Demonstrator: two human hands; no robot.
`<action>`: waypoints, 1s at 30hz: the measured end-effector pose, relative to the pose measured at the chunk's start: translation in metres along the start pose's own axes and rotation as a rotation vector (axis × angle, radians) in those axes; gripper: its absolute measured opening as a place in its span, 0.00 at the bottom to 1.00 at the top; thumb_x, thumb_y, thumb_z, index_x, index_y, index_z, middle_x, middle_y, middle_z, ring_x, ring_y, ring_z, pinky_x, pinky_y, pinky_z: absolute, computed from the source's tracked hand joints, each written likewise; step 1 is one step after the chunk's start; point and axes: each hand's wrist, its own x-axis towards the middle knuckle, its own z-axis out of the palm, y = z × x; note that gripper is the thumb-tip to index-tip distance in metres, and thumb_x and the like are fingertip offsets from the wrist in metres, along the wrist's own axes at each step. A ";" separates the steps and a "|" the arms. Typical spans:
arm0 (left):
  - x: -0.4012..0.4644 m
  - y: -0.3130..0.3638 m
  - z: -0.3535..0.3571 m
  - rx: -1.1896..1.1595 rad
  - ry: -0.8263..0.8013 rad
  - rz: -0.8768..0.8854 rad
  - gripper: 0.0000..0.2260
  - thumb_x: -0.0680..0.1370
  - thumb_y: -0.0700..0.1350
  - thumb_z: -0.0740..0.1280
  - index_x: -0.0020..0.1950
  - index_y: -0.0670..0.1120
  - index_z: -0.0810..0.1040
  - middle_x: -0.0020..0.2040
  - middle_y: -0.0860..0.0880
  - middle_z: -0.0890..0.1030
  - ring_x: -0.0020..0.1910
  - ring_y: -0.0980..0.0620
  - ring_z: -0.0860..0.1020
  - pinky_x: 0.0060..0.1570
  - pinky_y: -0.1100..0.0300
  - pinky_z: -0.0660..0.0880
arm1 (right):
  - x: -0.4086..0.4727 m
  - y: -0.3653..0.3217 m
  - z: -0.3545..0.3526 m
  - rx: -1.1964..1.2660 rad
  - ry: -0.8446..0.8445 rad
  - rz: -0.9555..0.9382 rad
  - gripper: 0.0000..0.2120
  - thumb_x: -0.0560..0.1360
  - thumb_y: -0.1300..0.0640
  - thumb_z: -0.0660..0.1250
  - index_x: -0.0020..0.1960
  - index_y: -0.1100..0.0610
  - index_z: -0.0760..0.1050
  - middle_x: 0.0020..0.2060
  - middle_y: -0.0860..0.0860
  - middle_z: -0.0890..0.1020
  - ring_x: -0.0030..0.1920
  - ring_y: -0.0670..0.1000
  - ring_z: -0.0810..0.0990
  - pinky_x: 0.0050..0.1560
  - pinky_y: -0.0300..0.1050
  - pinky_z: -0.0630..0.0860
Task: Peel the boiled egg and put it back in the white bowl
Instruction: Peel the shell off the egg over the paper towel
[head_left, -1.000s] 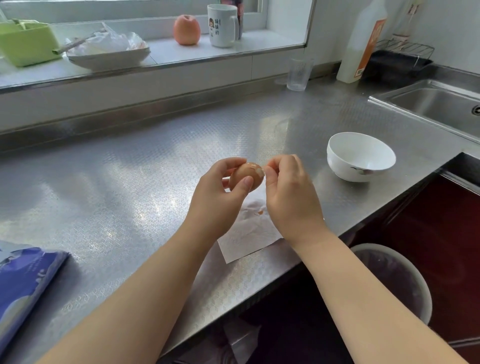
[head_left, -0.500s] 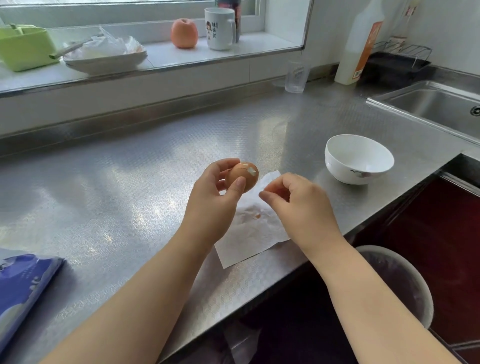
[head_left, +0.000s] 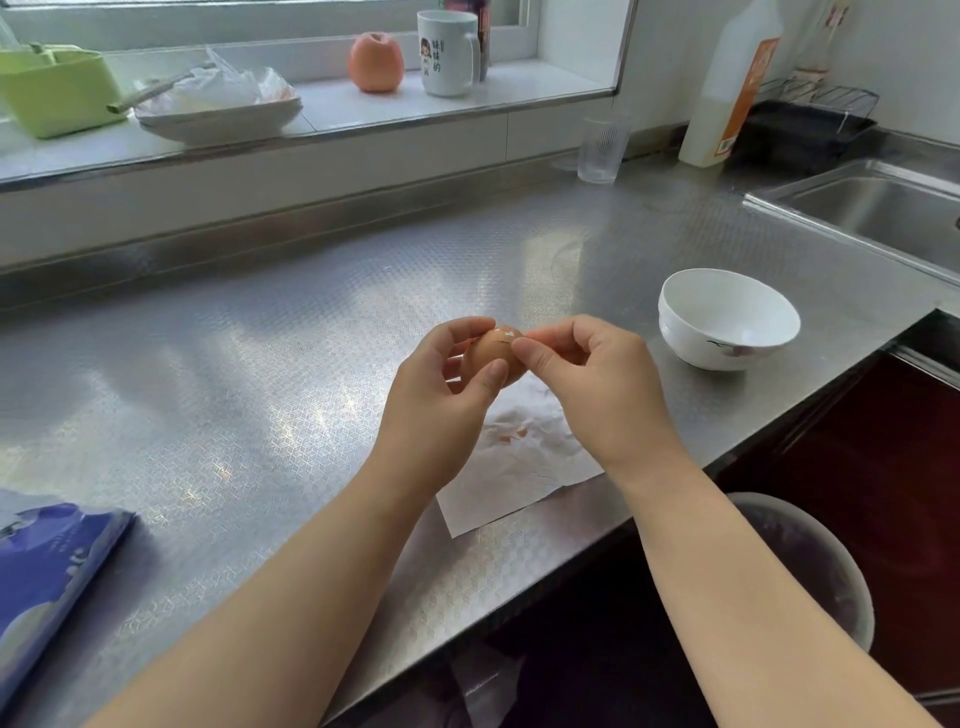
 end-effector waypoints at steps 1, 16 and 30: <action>0.000 0.000 0.000 0.004 0.004 0.002 0.14 0.77 0.39 0.71 0.60 0.53 0.78 0.53 0.55 0.82 0.49 0.63 0.81 0.47 0.70 0.76 | 0.000 0.001 0.000 -0.030 0.009 -0.012 0.02 0.73 0.53 0.72 0.43 0.51 0.82 0.37 0.44 0.84 0.40 0.40 0.81 0.41 0.29 0.73; 0.002 0.001 0.004 0.004 0.070 -0.042 0.11 0.78 0.42 0.69 0.56 0.57 0.76 0.53 0.57 0.81 0.51 0.62 0.79 0.53 0.64 0.75 | -0.008 0.014 0.008 -0.321 0.136 -0.257 0.02 0.78 0.61 0.65 0.46 0.58 0.76 0.41 0.47 0.76 0.40 0.47 0.73 0.43 0.26 0.67; -0.001 0.004 0.007 -0.003 0.005 -0.036 0.16 0.78 0.40 0.70 0.63 0.55 0.75 0.57 0.59 0.79 0.55 0.60 0.78 0.52 0.70 0.74 | -0.007 0.020 -0.011 -0.197 -0.039 0.044 0.07 0.78 0.56 0.65 0.51 0.49 0.82 0.44 0.42 0.84 0.46 0.41 0.81 0.49 0.35 0.74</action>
